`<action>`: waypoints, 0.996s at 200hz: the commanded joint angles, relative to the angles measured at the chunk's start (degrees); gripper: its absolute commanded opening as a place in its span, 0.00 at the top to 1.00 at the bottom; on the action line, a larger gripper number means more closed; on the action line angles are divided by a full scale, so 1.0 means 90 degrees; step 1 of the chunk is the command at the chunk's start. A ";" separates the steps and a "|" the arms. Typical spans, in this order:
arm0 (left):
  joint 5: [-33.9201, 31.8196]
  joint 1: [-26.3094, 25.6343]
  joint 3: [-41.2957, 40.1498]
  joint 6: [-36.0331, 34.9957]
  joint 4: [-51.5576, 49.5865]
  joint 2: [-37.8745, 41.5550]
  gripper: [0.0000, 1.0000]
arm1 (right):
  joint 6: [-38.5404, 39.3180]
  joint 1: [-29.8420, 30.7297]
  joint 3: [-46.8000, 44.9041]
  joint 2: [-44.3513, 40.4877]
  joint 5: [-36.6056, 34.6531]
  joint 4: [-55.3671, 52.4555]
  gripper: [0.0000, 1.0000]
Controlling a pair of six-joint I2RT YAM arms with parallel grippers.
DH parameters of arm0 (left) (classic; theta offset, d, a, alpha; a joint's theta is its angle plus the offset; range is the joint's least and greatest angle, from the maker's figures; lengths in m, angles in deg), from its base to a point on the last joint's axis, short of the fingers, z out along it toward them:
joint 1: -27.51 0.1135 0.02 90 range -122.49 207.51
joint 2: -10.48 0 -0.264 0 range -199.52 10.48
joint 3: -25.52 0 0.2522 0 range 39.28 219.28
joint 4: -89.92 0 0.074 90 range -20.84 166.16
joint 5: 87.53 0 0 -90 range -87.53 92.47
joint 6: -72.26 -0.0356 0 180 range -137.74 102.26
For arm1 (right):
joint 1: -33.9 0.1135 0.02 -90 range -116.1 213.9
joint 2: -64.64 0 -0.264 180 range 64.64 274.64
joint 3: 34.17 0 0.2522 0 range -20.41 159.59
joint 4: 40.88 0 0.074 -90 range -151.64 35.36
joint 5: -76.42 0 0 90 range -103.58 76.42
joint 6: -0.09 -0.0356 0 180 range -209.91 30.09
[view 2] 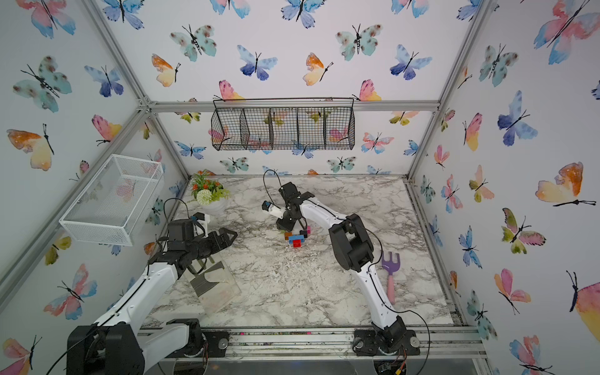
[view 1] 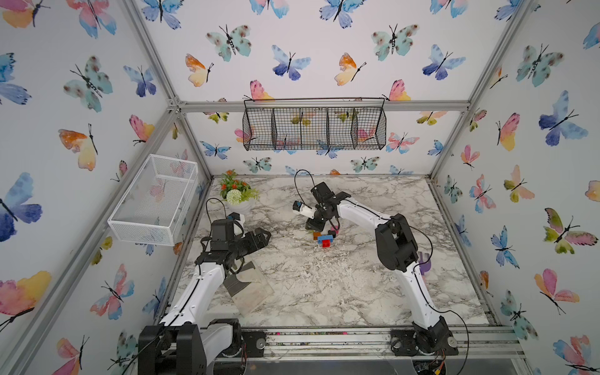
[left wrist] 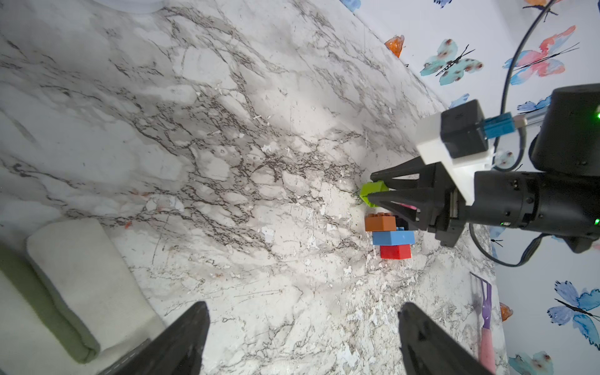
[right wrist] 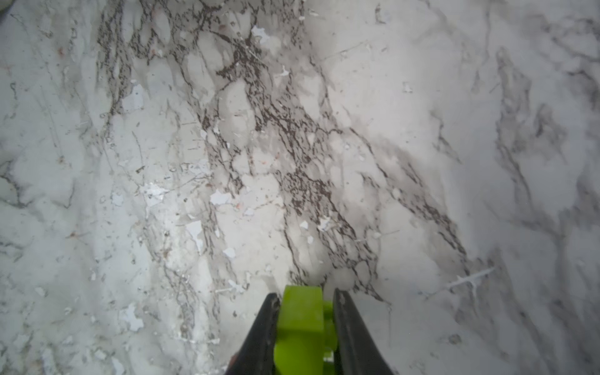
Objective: Assemble the letter v with lego
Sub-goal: Pick up the lego brick from the center of the board, then place the lego brick at the center of the board.
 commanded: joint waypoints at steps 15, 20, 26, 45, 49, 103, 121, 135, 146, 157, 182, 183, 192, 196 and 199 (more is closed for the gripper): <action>0.0071 0.0043 0.0028 -0.0009 -0.0081 -0.0067 0.08 | 0.0722 -0.0137 -0.0155 -0.0104 0.0395 -0.0147 0.98; 0.0063 0.0043 0.0028 -0.0010 -0.0082 -0.0066 0.08 | 0.0742 -0.0147 -0.0089 -0.0071 0.0422 -0.0238 0.98; 0.0063 0.0044 0.0025 -0.0020 -0.0081 -0.0066 0.08 | 0.0752 -0.0170 -0.0037 -0.0041 0.0488 -0.0292 0.98; 0.0030 0.0050 0.0002 -0.0021 -0.0063 -0.0082 0.08 | 0.0774 -0.0182 0.0064 0.0001 0.0555 -0.0393 0.98; 0.0028 0.0047 -0.0001 -0.0021 -0.0062 -0.0086 0.08 | 0.0773 -0.0182 0.0060 0.0001 0.0581 -0.0382 0.97; 0.0076 0.0043 -0.0075 -0.0003 0.0016 -0.0175 0.08 | 0.0797 -0.0182 0.0107 0.0036 0.1034 -0.0389 0.95; 0.0054 0.0044 -0.0089 -0.0018 0.0016 -0.0175 0.08 | 0.0817 -0.0177 0.0096 0.0067 0.0964 -0.0416 0.95; 0.0060 0.0042 -0.0088 -0.0021 0.0014 -0.0185 0.08 | 0.0819 -0.0182 0.0076 0.0079 0.0839 -0.0426 0.95; 0.0061 0.0042 -0.0091 -0.0021 0.0016 -0.0194 0.08 | 0.0830 -0.0181 0.0066 0.0089 0.0773 -0.0452 0.94; 0.0062 0.0047 -0.0098 -0.0020 0.0016 -0.0213 0.08 | 0.0840 -0.0182 0.0055 0.0080 0.0791 -0.0465 0.94; 0.0106 0.0047 -0.0088 -0.0011 0.0016 -0.0245 0.08 | 0.0873 -0.0177 -0.0019 0.0080 0.0747 -0.0395 0.92; 0.0105 0.0049 -0.0084 -0.0011 0.0016 -0.0239 0.08 | 0.0877 -0.0174 -0.0019 0.0084 0.0744 -0.0398 0.92; 0.0114 0.0046 -0.0089 -0.0009 0.0016 -0.0236 0.08 | 0.0890 -0.0182 -0.0007 0.0107 0.0733 -0.0397 0.91; 0.0117 0.0042 -0.0094 -0.0011 0.0016 -0.0228 0.08 | 0.0887 -0.0182 -0.0002 0.0125 0.0725 -0.0401 0.91; 0.0114 0.0047 -0.0091 -0.0011 0.0011 -0.0233 0.08 | 0.0896 -0.0182 0.0010 0.0135 0.0723 -0.0409 0.91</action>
